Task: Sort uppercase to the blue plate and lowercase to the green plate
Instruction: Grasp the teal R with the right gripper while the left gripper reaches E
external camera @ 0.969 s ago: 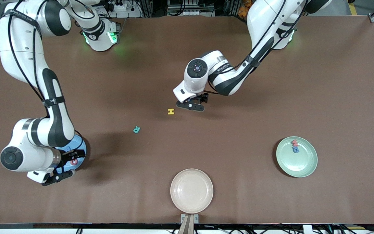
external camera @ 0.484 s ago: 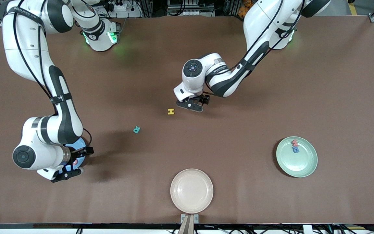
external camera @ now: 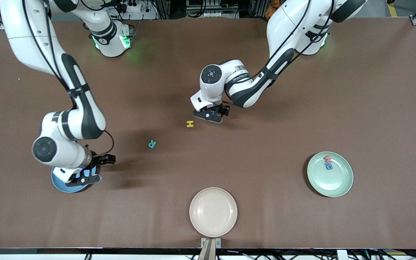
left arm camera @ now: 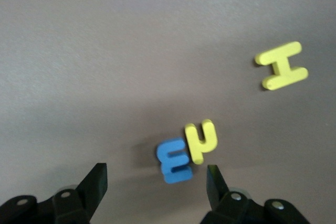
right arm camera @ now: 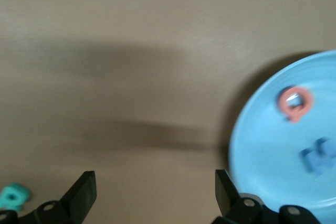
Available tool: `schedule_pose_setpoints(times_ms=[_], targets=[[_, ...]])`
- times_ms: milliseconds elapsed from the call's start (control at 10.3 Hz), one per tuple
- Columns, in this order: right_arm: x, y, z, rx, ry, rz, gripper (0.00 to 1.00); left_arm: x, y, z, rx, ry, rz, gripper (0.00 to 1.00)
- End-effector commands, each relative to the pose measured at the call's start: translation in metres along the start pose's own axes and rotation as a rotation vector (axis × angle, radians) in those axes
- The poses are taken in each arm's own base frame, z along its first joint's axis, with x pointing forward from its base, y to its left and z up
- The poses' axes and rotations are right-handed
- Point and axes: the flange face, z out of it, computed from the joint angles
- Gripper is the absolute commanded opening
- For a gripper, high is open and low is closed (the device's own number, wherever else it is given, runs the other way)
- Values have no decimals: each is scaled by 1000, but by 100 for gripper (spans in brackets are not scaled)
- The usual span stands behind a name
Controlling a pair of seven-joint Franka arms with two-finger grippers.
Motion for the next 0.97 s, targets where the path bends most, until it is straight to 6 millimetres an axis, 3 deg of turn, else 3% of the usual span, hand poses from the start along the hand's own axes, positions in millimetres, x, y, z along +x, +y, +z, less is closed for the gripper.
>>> schedule_pose_setpoints(times_ms=[0, 194, 484, 872], targets=[[-14, -33, -7, -1, 3, 122, 100, -7, 15, 0, -6, 23, 3, 83], [-16, -57, -4, -3, 3, 240, 100, -7, 16, 9, -13, 26, -2, 81], [-19, -91, 0, -6, 5, 392, 100, -5, 16, 6, -21, 37, 0, 79], [-22, -110, 20, 85, -45, 541, 100, -3, 15, 7, -35, 48, -3, 78]])
